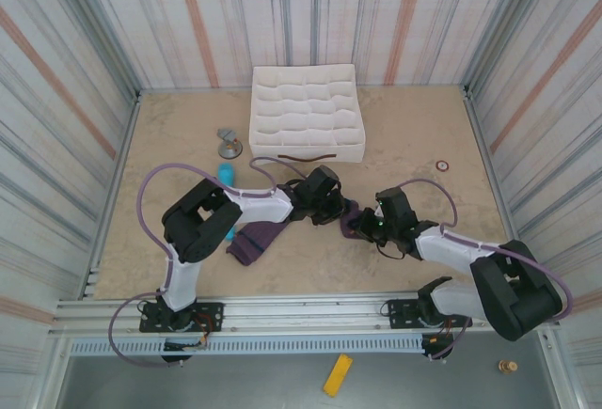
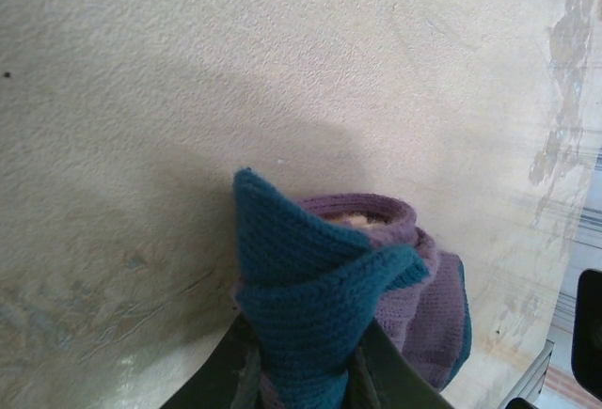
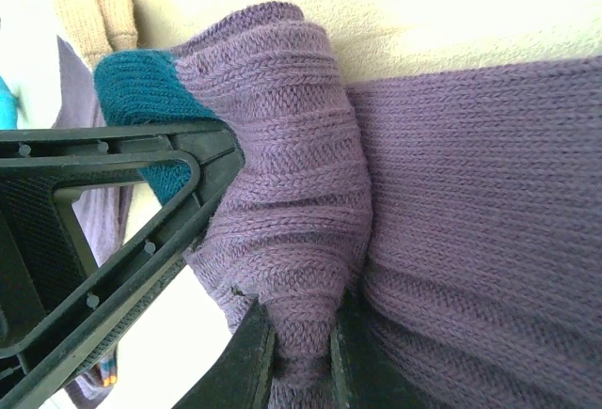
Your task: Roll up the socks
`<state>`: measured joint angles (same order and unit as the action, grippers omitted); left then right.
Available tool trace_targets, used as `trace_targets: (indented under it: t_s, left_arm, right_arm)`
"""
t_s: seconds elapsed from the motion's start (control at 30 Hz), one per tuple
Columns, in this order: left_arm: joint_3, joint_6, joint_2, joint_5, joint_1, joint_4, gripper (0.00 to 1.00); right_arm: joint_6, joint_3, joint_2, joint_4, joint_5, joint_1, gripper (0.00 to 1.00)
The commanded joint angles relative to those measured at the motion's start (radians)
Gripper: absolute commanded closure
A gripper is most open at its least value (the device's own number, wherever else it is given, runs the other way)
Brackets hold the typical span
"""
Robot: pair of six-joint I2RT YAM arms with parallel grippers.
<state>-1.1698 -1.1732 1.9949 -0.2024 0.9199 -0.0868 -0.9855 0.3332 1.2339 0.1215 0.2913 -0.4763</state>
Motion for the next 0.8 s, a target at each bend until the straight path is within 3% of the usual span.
trace_targets:
  t_s: [0.0,0.17,0.37,0.6,0.77]
  left_arm:
    - [0.003,0.017,0.017,0.000,0.014,0.062,1.00]
    - [0.017,0.040,0.004,-0.025,-0.002,0.047,1.00]
    - [0.016,0.107,0.004,-0.104,-0.026,0.030,1.00]
    - [0.015,0.162,-0.004,-0.135,-0.029,0.034,1.00]
    - [0.019,0.198,-0.004,-0.179,-0.032,0.004,1.00]
  right_arm:
    - [0.031,-0.071,0.013,-0.323,-0.051,0.005,0.91]
    - [0.093,-0.014,-0.105,-0.402,-0.048,0.005,0.59]
    - [0.150,0.097,-0.252,-0.591,-0.090,0.008,0.40]
    - [0.145,0.185,-0.294,-0.749,-0.159,0.038,0.34]
    - [0.150,0.146,-0.250,-0.758,-0.131,0.147,0.36]
